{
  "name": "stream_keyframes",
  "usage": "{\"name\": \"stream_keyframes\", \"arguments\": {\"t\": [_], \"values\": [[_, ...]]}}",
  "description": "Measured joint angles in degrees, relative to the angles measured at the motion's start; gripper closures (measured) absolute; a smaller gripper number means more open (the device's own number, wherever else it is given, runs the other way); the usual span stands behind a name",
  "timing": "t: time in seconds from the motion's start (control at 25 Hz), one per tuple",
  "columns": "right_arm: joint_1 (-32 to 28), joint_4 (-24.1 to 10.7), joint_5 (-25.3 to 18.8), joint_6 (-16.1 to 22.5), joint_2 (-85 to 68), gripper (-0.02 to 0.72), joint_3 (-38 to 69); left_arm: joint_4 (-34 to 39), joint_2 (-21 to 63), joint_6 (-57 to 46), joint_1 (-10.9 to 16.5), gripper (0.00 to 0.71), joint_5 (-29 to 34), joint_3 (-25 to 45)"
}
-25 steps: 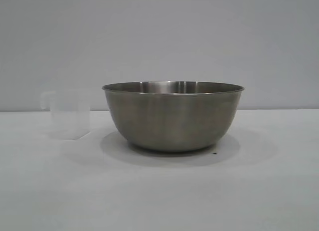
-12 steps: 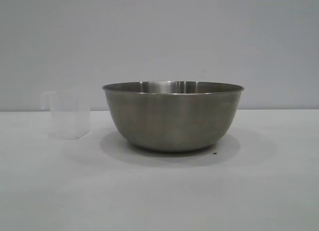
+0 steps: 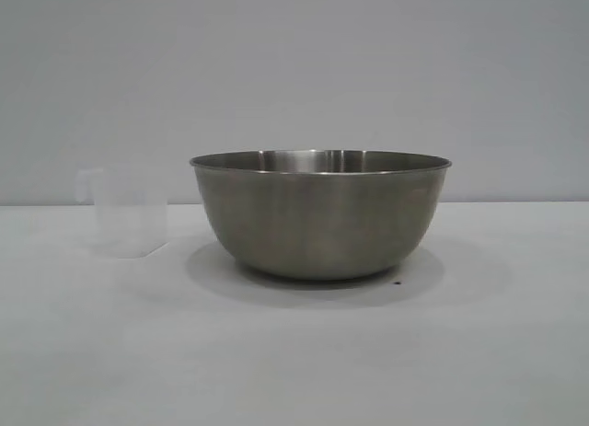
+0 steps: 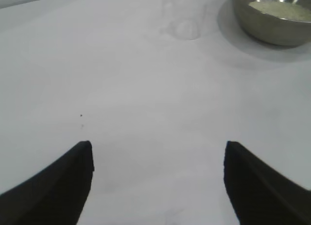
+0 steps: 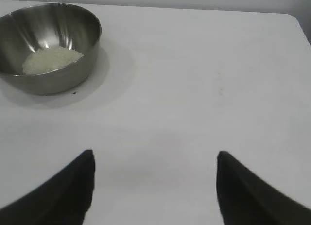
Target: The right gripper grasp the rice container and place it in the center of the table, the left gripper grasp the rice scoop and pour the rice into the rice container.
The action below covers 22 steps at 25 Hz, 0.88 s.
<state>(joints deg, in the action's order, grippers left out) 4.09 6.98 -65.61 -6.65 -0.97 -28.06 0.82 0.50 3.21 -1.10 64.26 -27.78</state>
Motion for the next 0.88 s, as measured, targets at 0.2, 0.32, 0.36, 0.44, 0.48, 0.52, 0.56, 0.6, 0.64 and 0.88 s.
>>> {"name": "stream_keyframes", "arguments": {"t": [0.2, 0.32, 0.36, 0.44, 0.48, 0.52, 0.56, 0.6, 0.64, 0.88], "values": [[0.0, 0.0, 0.0, 0.0, 0.0, 0.253, 0.0, 0.0, 0.5, 0.0, 0.3, 0.217, 0.0, 0.0], [0.0, 0.0, 0.0, 0.0, 0.0, 0.253, 0.0, 0.0, 0.5, 0.0, 0.3, 0.217, 0.0, 0.0], [0.0, 0.0, 0.0, 0.0, 0.0, 0.253, 0.0, 0.0, 0.5, 0.0, 0.3, 0.217, 0.0, 0.0], [0.0, 0.0, 0.0, 0.0, 0.0, 0.253, 0.0, 0.0, 0.5, 0.0, 0.3, 0.217, 0.0, 0.0], [0.0, 0.0, 0.0, 0.0, 0.0, 0.253, 0.0, 0.0, 0.5, 0.0, 0.3, 0.217, 0.0, 0.0], [0.0, 0.0, 0.0, 0.0, 0.0, 0.253, 0.0, 0.0, 0.5, 0.0, 0.3, 0.217, 0.0, 0.0], [0.1, 0.0, 0.0, 0.0, 0.0, 0.253, 0.0, 0.0, 0.5, 0.0, 0.3, 0.217, 0.0, 0.0], [0.4, 0.0, 0.0, 0.0, 0.0, 0.253, 0.0, 0.0, 0.5, 0.0, 0.3, 0.217, 0.0, 0.0], [0.5, 0.0, 0.0, 0.0, 0.0, 0.253, 0.0, 0.0, 0.5, 0.0, 0.3, 0.217, 0.0, 0.0], [0.8, 0.0, 0.0, 0.0, 0.0, 0.253, 0.0, 0.0, 0.5, 0.0, 0.3, 0.217, 0.0, 0.0]]}}
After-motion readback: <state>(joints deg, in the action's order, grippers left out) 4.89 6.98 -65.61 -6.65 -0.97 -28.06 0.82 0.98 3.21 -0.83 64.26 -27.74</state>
